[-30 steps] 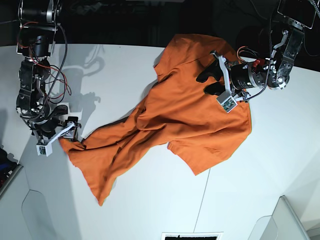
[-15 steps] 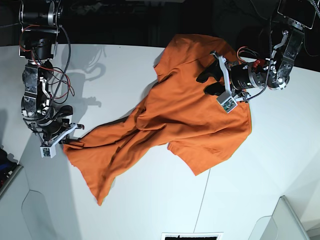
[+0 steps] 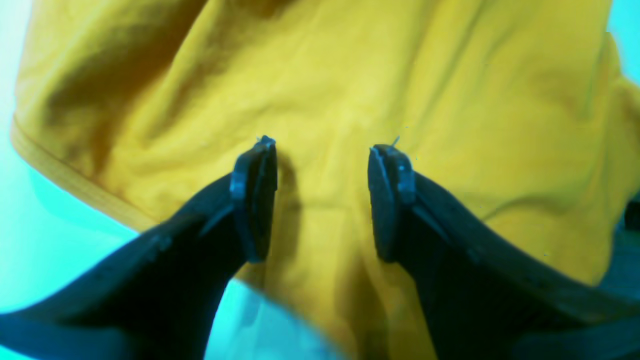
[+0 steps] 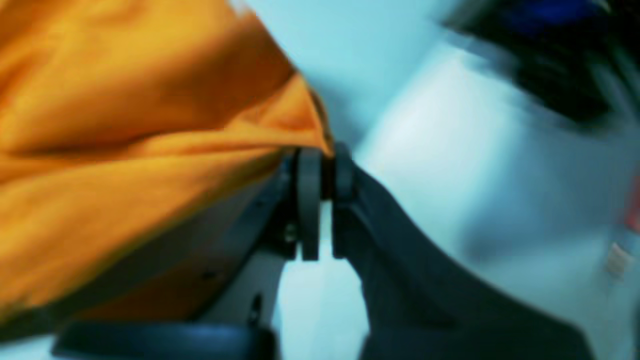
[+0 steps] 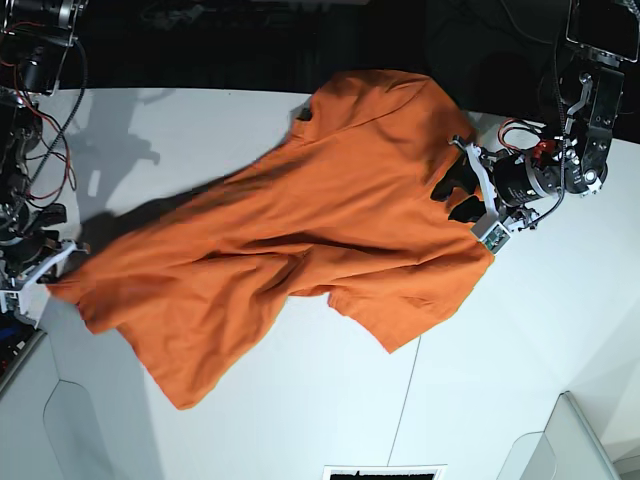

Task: Layout the t-shirt on the table in an organized manner, then fold the t-shirt properly
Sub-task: 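Release the hem with the right gripper and grasp the shirt edge with the left gripper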

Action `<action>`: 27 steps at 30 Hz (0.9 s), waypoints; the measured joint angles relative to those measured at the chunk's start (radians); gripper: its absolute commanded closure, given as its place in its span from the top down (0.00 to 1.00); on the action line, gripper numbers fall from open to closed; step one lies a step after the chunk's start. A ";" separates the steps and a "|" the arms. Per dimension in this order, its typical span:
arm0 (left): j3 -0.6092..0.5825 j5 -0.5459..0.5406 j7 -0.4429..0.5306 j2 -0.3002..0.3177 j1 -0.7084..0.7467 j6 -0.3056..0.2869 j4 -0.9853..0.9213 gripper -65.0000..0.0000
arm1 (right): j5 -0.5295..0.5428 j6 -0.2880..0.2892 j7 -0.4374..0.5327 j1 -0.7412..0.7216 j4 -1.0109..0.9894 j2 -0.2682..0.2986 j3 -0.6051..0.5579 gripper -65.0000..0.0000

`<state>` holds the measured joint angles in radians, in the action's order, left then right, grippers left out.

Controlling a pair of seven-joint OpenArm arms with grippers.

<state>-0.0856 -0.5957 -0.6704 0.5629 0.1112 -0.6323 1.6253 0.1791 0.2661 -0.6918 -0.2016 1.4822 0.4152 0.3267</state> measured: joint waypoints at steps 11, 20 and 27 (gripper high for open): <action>-0.001 -0.026 0.001 -0.020 -0.134 0.011 -0.190 0.49 | 0.246 0.038 -0.147 0.164 0.050 0.080 0.183 0.58; 0.000 -0.076 -0.002 -0.019 -0.226 0.011 -0.190 0.49 | 0.325 0.032 -0.058 0.178 0.071 0.057 0.242 0.62; -0.020 0.002 0.019 -0.101 -0.308 0.063 -0.195 0.28 | 0.283 0.032 -0.031 0.174 0.068 0.058 0.164 0.00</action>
<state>-0.1059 -0.5934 -0.6518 0.4614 -0.1967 -0.5697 1.4300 0.4622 0.2985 -0.7231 -0.0273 1.5501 0.4736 0.4911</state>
